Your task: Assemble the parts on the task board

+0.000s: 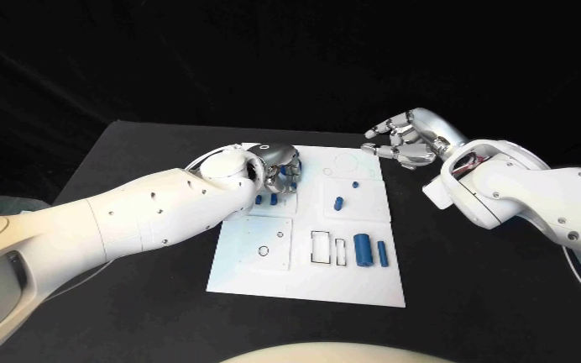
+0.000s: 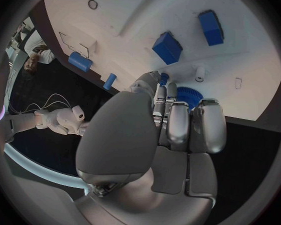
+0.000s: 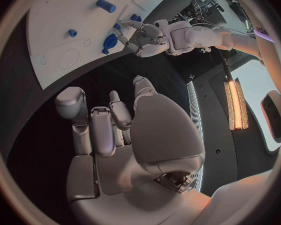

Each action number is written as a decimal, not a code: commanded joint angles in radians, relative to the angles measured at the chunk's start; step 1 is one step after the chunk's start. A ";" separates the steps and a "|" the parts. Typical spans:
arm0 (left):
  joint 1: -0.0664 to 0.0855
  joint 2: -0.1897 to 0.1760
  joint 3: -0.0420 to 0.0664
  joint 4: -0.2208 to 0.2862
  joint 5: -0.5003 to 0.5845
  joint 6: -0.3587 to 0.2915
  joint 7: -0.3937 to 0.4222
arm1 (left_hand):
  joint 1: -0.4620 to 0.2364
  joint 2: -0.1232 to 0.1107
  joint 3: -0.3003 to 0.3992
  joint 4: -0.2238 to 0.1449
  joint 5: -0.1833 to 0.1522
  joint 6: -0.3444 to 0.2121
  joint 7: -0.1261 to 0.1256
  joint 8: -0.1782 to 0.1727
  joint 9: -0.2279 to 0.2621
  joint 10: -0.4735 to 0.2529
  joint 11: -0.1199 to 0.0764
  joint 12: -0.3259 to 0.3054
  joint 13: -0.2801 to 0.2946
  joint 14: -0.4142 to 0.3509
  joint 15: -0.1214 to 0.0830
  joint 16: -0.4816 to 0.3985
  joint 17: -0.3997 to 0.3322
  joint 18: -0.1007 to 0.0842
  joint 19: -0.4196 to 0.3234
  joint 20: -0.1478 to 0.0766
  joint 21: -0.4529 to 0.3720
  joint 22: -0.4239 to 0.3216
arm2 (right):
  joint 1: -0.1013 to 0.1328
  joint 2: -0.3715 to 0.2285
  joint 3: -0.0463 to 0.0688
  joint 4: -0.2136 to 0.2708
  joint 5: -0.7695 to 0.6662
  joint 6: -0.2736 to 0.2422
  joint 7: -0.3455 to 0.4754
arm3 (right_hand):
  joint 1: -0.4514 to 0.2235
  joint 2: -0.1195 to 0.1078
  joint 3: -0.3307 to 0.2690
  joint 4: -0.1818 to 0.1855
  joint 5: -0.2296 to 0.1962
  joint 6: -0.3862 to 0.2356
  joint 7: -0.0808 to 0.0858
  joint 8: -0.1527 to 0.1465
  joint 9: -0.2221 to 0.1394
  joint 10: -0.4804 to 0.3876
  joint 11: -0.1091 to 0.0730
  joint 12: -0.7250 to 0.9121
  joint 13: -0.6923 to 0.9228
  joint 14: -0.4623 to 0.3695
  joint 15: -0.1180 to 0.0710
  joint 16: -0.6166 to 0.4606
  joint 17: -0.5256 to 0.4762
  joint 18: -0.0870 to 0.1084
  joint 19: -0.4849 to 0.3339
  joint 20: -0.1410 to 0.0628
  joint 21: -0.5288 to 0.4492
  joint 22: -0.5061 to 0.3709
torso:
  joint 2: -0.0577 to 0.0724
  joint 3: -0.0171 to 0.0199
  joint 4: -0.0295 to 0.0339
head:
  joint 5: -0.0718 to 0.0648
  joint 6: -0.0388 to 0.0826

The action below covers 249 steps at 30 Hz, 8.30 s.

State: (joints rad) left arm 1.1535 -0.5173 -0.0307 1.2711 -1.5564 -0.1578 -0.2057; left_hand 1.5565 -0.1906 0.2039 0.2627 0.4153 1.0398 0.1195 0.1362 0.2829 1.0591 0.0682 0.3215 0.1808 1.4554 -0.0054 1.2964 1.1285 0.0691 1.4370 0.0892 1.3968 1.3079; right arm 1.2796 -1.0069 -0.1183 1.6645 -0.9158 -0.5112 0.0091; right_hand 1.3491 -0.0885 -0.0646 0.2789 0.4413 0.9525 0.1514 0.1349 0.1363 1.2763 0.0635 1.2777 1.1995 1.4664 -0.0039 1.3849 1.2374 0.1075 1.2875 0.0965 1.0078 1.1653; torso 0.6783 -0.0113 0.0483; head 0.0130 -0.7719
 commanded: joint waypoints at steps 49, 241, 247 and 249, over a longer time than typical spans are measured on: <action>-0.008 0.029 0.001 -0.043 0.009 0.028 0.015 | 0.021 0.018 0.133 -0.051 -0.061 0.089 -0.006 -0.033 -0.043 0.143 -0.018 -0.094 -0.035 0.015 -0.016 0.027 -0.006 -0.024 0.024 -0.013 0.040 0.117 | -0.001 0.005 0.000 0.002 -0.005 0.014 0.007 | 0.000 0.010 -0.005 0.000 0.006 0.005 -0.004 0.007 0.001 -0.001 0.001 0.003 0.005 0.027 -0.007 -0.004 0.000 0.013 -0.004 0.000 -0.003 0.000 | -0.001 0.0001 0.0001 | -0.001 -0.004; 0.021 -0.442 0.057 0.328 1.438 -0.154 0.464 | -0.063 -0.003 0.218 -0.132 -0.081 0.028 0.043 -0.052 -0.153 0.147 0.015 -0.156 0.011 -0.208 0.010 -0.326 -0.557 0.069 -0.250 0.007 -0.333 -0.221 | -0.087 0.188 -0.004 -0.154 -0.851 0.298 -0.322 | 0.189 -0.072 0.310 -0.051 -0.140 0.130 0.000 -0.025 -0.023 -0.153 0.021 -1.101 -1.021 0.039 0.006 -0.018 -0.004 -0.028 0.120 0.007 0.179 0.170 | -0.016 -0.0056 0.0146 | -0.073 0.001; 0.021 -0.445 0.057 0.330 1.443 -0.150 0.464 | -0.063 -0.003 0.218 -0.133 -0.081 0.028 0.043 -0.051 -0.153 0.147 0.015 -0.155 0.011 -0.208 0.010 -0.327 -0.558 0.069 -0.251 0.007 -0.335 -0.222 | -0.095 0.199 -0.004 -0.167 -0.843 0.285 -0.313 | 0.188 -0.069 0.343 -0.057 -0.136 0.147 -0.006 -0.023 -0.021 -0.133 0.017 -1.109 -1.034 0.041 0.001 -0.011 0.004 -0.031 0.126 0.004 0.200 0.187 | -0.016 -0.0050 0.0153 | -0.072 -0.001; 0.021 -0.445 0.057 0.329 1.444 -0.149 0.463 | -0.063 -0.003 0.218 -0.133 -0.081 0.028 0.043 -0.051 -0.154 0.147 0.015 -0.154 0.012 -0.208 0.010 -0.327 -0.558 0.070 -0.252 0.007 -0.336 -0.223 | -0.097 0.202 -0.004 -0.170 -0.842 0.283 -0.310 | 0.186 -0.070 0.351 -0.059 -0.138 0.150 -0.007 -0.024 -0.021 -0.129 0.016 -1.112 -1.037 0.041 0.001 -0.010 0.004 -0.032 0.127 0.004 0.204 0.191 | -0.017 -0.0052 0.0146 | -0.071 -0.001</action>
State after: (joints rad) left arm 1.1730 -0.9627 0.0255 1.5966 -0.1385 -0.3283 0.2360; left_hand 1.4934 -0.2009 0.4225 0.1343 0.3347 1.0663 0.1569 0.0850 0.1302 1.2124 0.0825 0.1624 0.1913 1.2564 0.0038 0.9749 0.5706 0.1248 1.1918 0.0982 1.0649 1.0860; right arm 1.1840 -0.8065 -0.1220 1.4959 -1.7466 -0.2201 -0.3122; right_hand 1.5310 -0.1624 0.2838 0.2184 0.3055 1.0948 0.1451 0.1136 0.1140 1.1411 0.0775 0.1708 0.1626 1.4683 -0.0019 1.3696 1.2408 0.0916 1.4078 0.0982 1.2068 1.3080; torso 0.6621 -0.0169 0.0628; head -0.0593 -0.7721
